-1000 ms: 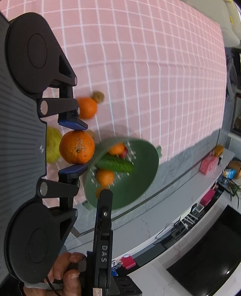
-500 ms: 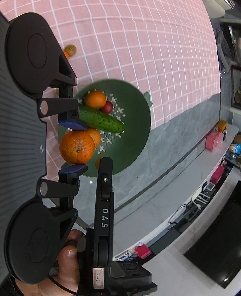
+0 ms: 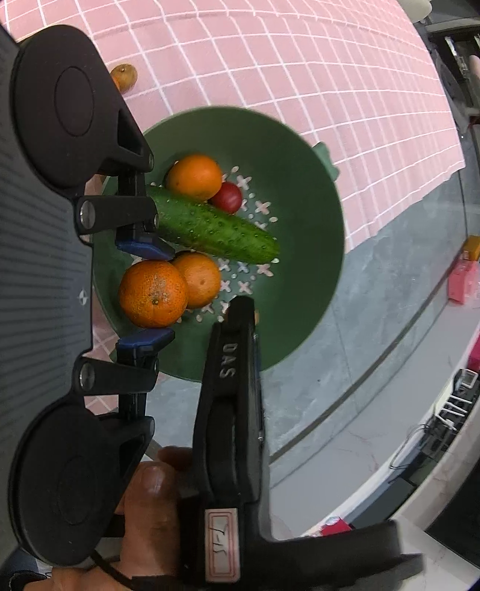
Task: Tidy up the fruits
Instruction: 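Carry the mandarin and kiwi over the green colander with both tools, then open both tools to drop the mandarin and kiwi into the colander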
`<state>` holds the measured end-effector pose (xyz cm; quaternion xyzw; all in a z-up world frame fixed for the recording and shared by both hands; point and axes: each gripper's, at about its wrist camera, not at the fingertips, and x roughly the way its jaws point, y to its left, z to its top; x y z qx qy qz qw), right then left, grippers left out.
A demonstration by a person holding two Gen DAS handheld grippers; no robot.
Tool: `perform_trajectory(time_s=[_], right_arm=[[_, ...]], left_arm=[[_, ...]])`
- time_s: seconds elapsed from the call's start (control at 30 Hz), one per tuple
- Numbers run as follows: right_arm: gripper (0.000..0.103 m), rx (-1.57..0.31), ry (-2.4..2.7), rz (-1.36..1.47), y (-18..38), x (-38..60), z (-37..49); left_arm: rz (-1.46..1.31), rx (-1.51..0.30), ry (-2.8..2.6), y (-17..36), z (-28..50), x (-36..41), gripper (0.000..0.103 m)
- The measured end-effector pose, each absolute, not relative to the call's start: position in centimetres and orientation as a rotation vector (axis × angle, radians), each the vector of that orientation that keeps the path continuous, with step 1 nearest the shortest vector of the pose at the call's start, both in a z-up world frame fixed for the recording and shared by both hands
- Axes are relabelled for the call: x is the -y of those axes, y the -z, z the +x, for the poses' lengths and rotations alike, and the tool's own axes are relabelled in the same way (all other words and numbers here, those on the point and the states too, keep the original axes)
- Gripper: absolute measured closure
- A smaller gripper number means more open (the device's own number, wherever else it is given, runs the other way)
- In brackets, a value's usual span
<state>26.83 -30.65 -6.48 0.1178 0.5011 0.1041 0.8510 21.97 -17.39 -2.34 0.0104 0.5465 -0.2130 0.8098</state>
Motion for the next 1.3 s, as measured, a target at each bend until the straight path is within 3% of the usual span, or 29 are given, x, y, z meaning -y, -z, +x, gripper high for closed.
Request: perform_trajectory(time_s=[0.5,0.63,0.7,1.03,1.1,1.3], right_arm=[[0.081,-1.038,-0.242,0.17,6.9,28.6,27.1],[0.066,-1.029,-0.242,0.17,6.7,28.5,27.0],[0.066,-1.03,-0.24,0.183,6.6,28.7,26.9],[0.066,-0.989,-0.246,0.202,4.7,29.3,26.2],[0.066,-0.978,-0.247,0.205,4.2,29.4,26.0],[0.066,-0.948,-0.27,0.226,3.0,29.3,25.2]], left_arm=[[0.065,-1.203,0.445,3.1,22.1,17.7,0.057],[0.039,-1.194,0.436,2.6,22.1,17.2,0.052],[0.018,-1.185,0.433,2.1,22.1,16.8,0.046],[-0.095,-1.132,0.36,-0.9,20.6,12.8,0.043],[-0.118,-1.111,0.318,-1.8,19.6,11.4,0.038],[-0.22,-1.087,0.197,-3.5,15.0,6.5,0.038]])
